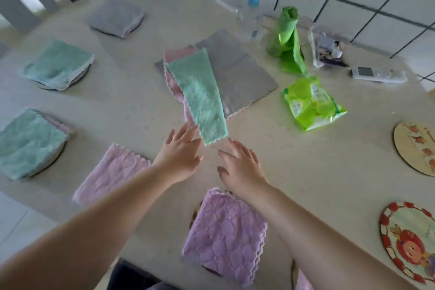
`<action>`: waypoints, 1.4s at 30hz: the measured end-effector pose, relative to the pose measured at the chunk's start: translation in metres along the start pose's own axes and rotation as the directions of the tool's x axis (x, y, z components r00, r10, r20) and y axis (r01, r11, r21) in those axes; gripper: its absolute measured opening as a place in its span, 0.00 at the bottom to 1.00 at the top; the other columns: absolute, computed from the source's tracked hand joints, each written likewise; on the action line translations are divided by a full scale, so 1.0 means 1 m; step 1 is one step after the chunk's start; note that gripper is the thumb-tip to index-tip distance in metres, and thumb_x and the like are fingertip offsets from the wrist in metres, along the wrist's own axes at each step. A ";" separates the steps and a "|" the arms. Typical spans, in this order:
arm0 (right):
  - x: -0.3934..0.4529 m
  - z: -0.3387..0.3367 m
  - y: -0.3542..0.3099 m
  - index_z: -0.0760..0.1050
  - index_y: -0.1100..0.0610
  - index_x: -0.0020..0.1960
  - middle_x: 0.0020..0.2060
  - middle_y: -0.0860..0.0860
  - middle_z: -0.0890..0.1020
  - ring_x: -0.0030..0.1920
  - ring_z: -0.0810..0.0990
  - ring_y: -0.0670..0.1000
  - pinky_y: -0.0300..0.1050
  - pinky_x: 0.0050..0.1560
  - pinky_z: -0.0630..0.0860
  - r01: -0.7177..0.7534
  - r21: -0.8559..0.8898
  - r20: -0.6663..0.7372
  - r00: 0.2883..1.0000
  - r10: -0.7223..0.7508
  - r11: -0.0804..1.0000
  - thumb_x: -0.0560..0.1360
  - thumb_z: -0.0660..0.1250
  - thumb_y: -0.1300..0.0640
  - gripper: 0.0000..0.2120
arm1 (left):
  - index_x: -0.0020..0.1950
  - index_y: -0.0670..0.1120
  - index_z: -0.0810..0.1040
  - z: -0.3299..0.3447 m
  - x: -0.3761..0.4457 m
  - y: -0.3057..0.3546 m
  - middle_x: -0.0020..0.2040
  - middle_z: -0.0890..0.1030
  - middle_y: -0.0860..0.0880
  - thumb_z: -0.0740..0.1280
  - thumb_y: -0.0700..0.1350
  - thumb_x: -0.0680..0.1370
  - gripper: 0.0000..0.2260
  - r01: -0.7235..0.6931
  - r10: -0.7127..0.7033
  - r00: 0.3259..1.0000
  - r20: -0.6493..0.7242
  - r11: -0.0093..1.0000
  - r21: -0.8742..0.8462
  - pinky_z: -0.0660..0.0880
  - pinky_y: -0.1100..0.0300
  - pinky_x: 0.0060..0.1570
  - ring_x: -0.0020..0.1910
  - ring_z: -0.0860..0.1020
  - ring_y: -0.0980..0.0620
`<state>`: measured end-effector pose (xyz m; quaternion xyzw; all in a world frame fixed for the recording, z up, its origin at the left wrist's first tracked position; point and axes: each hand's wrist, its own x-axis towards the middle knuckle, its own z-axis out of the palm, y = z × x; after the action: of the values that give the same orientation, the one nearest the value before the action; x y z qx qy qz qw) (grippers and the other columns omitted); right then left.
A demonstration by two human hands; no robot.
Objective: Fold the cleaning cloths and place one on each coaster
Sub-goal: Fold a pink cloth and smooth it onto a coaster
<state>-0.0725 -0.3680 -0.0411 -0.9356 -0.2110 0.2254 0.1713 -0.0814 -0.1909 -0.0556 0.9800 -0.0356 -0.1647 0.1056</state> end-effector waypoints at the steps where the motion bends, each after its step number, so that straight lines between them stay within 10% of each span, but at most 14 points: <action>1: 0.011 0.002 -0.006 0.63 0.52 0.71 0.76 0.52 0.52 0.76 0.46 0.51 0.54 0.74 0.48 0.014 -0.012 0.011 1.000 -0.013 1.000 0.77 0.58 0.50 0.23 | 0.73 0.48 0.61 0.000 0.004 -0.007 0.77 0.48 0.49 0.57 0.51 0.79 0.22 -0.035 0.035 0.999 -0.006 0.999 0.023 0.41 0.48 0.74 0.76 0.41 0.50; 13: 0.056 0.012 -0.023 0.58 0.57 0.73 0.74 0.52 0.59 0.73 0.57 0.53 0.49 0.72 0.53 -0.009 -0.116 -0.007 1.000 0.008 0.993 0.77 0.60 0.50 0.28 | 0.71 0.47 0.65 0.003 0.037 -0.033 0.76 0.57 0.51 0.58 0.43 0.78 0.21 -0.261 0.259 0.963 -0.075 0.965 -0.019 0.42 0.51 0.73 0.76 0.47 0.52; 22: 0.047 -0.024 -0.022 0.73 0.53 0.65 0.66 0.46 0.72 0.61 0.74 0.49 0.46 0.62 0.70 -0.069 0.313 -0.253 0.955 0.153 0.947 0.77 0.60 0.58 0.17 | 0.53 0.45 0.78 -0.022 0.058 -0.016 0.51 0.82 0.49 0.62 0.44 0.74 0.10 -0.295 0.211 0.905 -0.368 0.937 -0.188 0.68 0.51 0.62 0.54 0.79 0.48; 32: 0.000 -0.052 0.012 0.81 0.57 0.47 0.45 0.48 0.81 0.44 0.75 0.35 0.24 0.47 0.67 0.108 0.445 -0.612 0.761 0.214 0.889 0.70 0.70 0.63 0.06 | 0.52 0.48 0.81 -0.059 0.066 0.039 0.48 0.83 0.50 0.55 0.45 0.74 0.15 -0.454 0.369 0.834 -0.411 0.881 -0.131 0.69 0.54 0.54 0.50 0.79 0.48; 42: -0.069 -0.080 0.066 0.81 0.56 0.50 0.40 0.45 0.76 0.41 0.76 0.41 0.31 0.45 0.70 0.096 0.311 -0.651 0.747 0.138 0.946 0.67 0.72 0.64 0.12 | 0.48 0.46 0.75 -0.061 0.038 0.089 0.48 0.80 0.50 0.64 0.39 0.73 0.06 -0.306 0.168 0.880 -0.444 0.915 -0.262 0.71 0.55 0.47 0.47 0.77 0.45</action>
<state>-0.0679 -0.4750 0.0226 -0.9152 -0.0854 -0.0887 0.3838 -0.0288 -0.2697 0.0080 0.9495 -0.1062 0.0563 0.2900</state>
